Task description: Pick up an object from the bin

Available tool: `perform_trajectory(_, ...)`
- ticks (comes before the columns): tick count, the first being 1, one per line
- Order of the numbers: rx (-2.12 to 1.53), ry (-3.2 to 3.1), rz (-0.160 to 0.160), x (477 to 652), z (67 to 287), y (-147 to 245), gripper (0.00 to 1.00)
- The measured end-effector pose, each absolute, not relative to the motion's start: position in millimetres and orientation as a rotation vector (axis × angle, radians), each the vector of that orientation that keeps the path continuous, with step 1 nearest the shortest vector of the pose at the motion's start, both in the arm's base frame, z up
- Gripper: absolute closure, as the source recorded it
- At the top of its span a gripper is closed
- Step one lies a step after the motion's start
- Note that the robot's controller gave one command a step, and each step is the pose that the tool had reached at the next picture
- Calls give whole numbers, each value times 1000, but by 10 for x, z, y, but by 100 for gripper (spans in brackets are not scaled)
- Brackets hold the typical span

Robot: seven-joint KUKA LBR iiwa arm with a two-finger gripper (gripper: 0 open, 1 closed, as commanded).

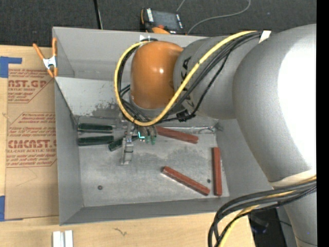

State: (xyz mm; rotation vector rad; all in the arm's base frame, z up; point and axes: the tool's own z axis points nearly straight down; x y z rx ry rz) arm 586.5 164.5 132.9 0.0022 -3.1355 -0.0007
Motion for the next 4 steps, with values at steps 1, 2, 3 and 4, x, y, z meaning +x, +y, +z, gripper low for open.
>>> perform_trajectory(1, -603, -3083, 2, 5802, 753, 706, 0)
perform_trajectory(2, -625, -3089, 0, 5930, 1617, 175, 0)
perform_trajectory(3, -779, -3042, 4, 5696, 665, -433, 0)
perform_trajectory(4, -774, -3051, -3, 5729, 719, -404, 100)
